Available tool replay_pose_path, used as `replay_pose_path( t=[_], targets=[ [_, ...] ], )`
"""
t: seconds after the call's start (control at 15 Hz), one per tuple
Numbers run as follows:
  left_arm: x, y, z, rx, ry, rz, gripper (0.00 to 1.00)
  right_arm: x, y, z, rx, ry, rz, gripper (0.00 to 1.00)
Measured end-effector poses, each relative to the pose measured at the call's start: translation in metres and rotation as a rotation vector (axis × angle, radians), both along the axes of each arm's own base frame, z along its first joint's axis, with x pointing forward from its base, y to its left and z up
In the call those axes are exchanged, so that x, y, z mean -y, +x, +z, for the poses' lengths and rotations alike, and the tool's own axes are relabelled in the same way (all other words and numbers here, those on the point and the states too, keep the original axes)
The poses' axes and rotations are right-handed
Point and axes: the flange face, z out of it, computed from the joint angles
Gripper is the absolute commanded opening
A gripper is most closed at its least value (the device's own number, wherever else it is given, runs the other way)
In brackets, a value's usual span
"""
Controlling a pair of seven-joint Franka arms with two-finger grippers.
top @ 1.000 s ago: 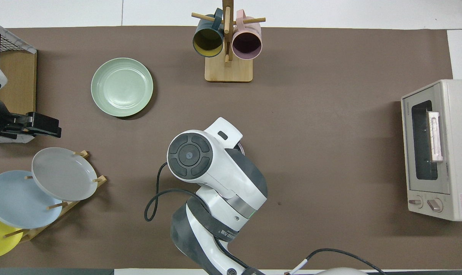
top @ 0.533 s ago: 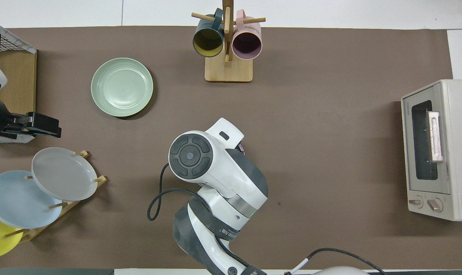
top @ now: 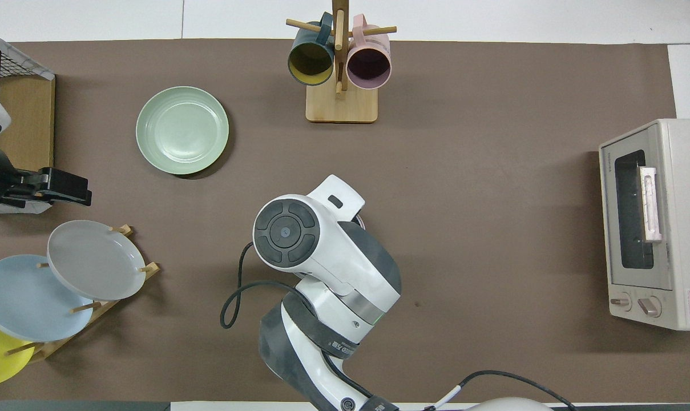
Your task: Transfer vermicelli from pot to plate
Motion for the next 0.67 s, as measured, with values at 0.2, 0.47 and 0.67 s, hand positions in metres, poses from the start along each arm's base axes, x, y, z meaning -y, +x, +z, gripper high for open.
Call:
replay_pose_path(
  t=[0.2,0.47,0.67],
  targets=[
    [0.0000,0.0000,0.0000,0.000,0.000,0.000,1.00,-0.0001,0.0001,0.0001,0.001,0.001,0.000,0.76],
    [0.0000,0.0000,0.0000,0.000,0.000,0.000,1.00,-0.0004,0.0002,0.0009,0.003,0.003,0.000,0.66],
    [0.0000,0.0000,0.0000,0.000,0.000,0.000,1.00,0.0000,0.0019,0.0061,0.011,0.010,-0.002,0.61]
  ],
)
